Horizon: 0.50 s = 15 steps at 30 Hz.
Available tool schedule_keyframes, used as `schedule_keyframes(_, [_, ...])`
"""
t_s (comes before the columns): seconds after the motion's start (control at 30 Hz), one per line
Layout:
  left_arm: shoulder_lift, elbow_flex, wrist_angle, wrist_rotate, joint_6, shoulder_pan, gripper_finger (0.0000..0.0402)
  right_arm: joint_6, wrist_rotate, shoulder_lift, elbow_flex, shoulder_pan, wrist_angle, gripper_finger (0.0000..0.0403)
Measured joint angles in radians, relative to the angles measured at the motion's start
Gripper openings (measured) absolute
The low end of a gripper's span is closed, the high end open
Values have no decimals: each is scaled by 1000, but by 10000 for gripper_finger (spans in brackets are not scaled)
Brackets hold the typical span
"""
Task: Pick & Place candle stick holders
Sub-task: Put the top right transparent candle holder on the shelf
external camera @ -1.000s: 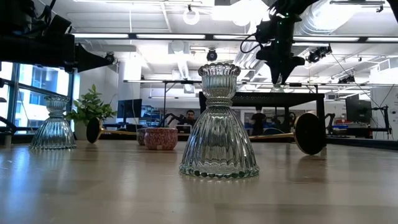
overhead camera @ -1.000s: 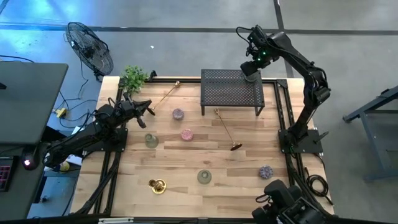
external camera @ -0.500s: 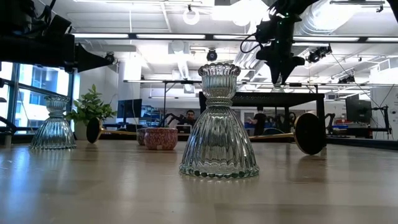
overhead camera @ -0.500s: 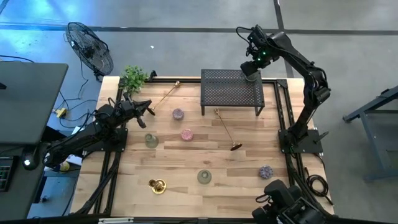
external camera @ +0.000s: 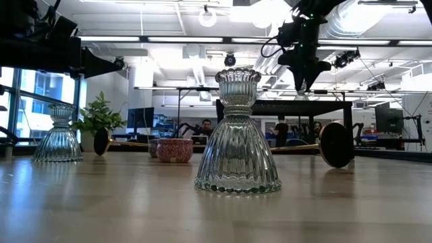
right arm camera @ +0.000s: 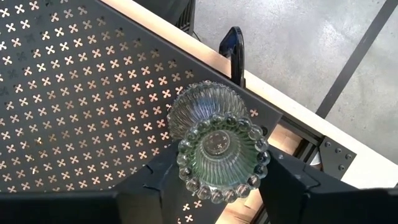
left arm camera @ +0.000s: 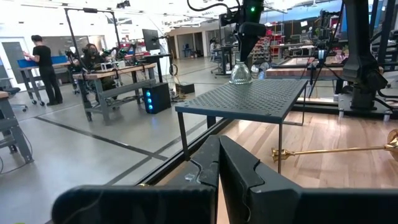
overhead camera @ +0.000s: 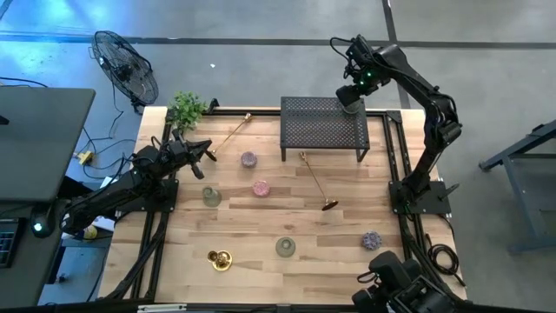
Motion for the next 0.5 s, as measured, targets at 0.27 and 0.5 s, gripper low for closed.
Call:
schedule_keyframes(0.27, [0, 0, 0, 0, 0, 0, 1, 0, -2, 0, 0, 0, -2, 181])
schedule_keyframes(0.5, [0, 0, 0, 0, 0, 0, 1, 0, -2, 0, 0, 0, -3, 161])
